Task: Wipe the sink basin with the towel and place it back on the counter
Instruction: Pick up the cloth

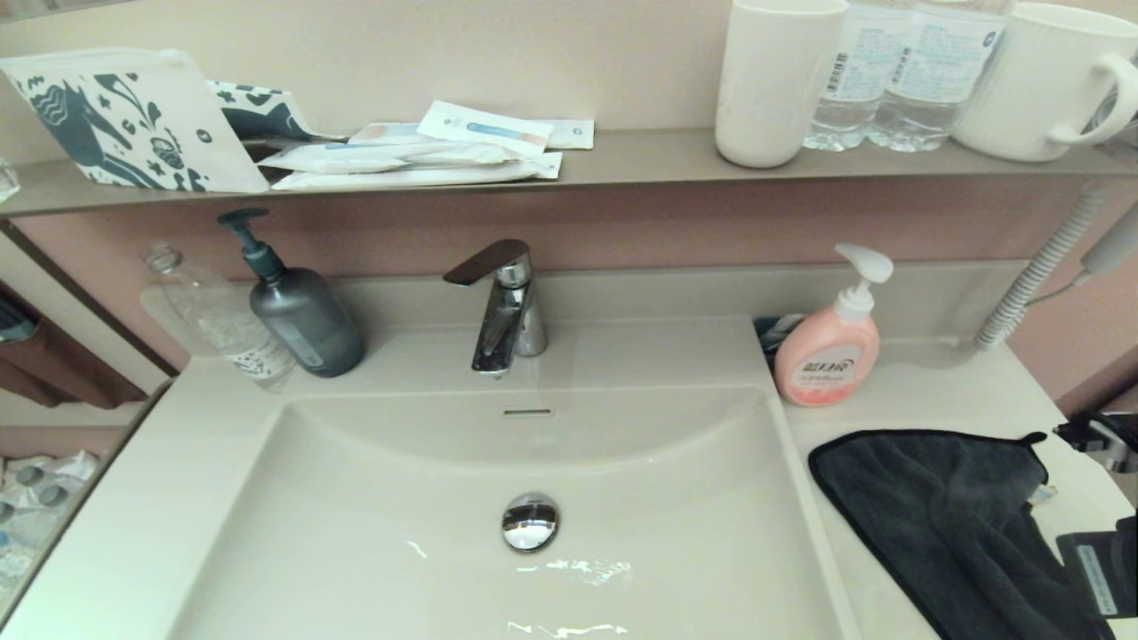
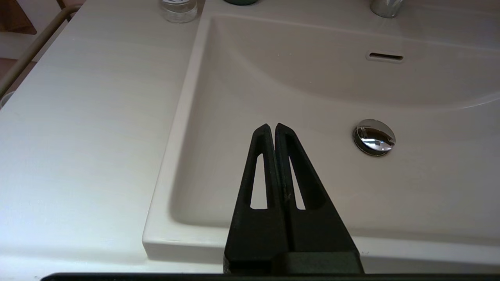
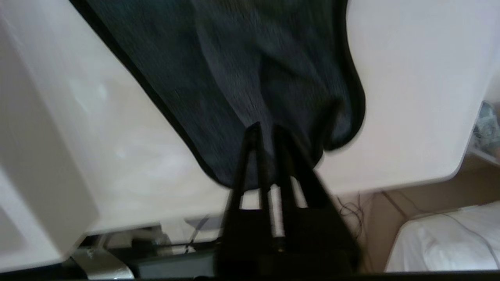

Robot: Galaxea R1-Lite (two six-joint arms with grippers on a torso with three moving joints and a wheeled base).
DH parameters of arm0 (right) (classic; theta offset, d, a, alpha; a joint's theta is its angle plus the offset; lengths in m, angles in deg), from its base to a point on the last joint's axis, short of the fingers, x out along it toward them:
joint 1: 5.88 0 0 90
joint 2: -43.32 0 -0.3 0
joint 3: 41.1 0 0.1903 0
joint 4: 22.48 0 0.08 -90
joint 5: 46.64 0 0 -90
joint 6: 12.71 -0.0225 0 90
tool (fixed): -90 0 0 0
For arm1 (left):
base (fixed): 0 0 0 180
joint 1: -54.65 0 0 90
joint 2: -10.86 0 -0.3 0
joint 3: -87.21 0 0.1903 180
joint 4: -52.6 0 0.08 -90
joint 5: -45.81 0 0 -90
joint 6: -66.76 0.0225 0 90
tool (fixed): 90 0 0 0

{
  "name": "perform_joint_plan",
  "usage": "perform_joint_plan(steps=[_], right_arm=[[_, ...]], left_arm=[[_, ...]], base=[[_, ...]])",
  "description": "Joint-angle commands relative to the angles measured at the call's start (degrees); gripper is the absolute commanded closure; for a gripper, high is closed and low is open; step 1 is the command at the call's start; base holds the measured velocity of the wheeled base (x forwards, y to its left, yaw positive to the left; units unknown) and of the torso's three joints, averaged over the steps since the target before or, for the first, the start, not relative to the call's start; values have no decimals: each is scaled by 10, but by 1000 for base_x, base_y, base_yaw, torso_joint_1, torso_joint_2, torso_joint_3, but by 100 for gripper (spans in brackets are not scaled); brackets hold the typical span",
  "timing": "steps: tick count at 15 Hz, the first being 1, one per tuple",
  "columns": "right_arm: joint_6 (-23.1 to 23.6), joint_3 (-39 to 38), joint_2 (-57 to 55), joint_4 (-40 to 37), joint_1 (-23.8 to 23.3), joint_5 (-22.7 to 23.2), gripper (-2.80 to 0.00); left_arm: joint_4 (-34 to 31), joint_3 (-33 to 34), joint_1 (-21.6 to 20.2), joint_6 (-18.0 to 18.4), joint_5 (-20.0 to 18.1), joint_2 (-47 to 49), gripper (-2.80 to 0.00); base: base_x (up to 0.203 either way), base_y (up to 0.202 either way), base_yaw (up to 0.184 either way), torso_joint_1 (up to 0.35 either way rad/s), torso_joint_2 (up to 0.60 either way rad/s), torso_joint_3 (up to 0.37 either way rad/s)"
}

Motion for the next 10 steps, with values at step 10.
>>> perform_joint_plan(steps=[10], right_arm=[[32,19,-86,51,7,2,-280]], left_arm=[[0,0,0,-1,0,1,0]], base=[[0,0,0,0,0,0]])
